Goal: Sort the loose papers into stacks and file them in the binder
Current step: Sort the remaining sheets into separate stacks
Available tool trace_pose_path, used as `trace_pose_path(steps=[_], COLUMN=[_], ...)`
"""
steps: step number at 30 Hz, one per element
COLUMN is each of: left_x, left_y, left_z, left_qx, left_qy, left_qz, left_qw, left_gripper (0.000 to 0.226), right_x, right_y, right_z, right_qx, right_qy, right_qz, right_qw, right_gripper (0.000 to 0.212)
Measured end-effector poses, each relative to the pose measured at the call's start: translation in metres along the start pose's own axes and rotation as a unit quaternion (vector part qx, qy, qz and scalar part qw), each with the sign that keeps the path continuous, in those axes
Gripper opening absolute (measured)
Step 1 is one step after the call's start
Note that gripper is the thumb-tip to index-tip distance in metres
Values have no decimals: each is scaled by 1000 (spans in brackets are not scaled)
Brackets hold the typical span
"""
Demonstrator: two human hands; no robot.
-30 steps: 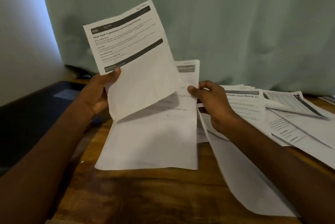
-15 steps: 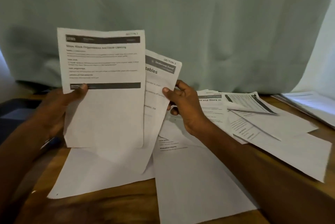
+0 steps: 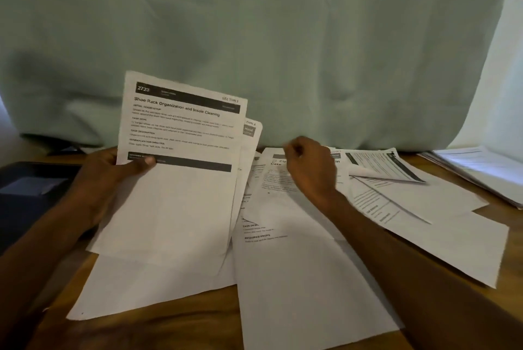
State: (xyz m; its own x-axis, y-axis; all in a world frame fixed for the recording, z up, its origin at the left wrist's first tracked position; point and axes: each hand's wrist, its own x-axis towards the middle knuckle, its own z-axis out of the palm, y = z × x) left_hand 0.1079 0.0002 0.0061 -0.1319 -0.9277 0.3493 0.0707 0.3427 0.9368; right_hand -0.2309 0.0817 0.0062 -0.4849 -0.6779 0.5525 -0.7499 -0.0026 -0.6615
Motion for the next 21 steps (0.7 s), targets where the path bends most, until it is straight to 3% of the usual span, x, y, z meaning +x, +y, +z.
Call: trace_pose_path(steps=[2,5,8,13,18,21], left_x=[-3,-4,-2,11,37,44], left_y=[0,-1,-3,4,17,14], left_z=[6,11,14,38,90,113], left_qx=[-22,-48,-73,-94,-110,-129], left_qy=[-2,3,-7,-5,-26,-28], left_qz=[3,7,4,0,-16,-21], left_qw=[1000,999,997,996,993,991], left_gripper=[29,37,45,48,40,36], right_x=[13,26,33,40,46,48], right_y=[30,60,77,87,79,71], right_z=[-10,-27,-35,-40,-40,-47], right_qx=[-218,-281,-222,-56,112,252], right_qy=[19,-33,-67,-6,117,160], right_qz=[36,187,246,250,160,99], right_qw=[975,941,941,967,974,949], right_gripper=[34,76,81,39,16,11])
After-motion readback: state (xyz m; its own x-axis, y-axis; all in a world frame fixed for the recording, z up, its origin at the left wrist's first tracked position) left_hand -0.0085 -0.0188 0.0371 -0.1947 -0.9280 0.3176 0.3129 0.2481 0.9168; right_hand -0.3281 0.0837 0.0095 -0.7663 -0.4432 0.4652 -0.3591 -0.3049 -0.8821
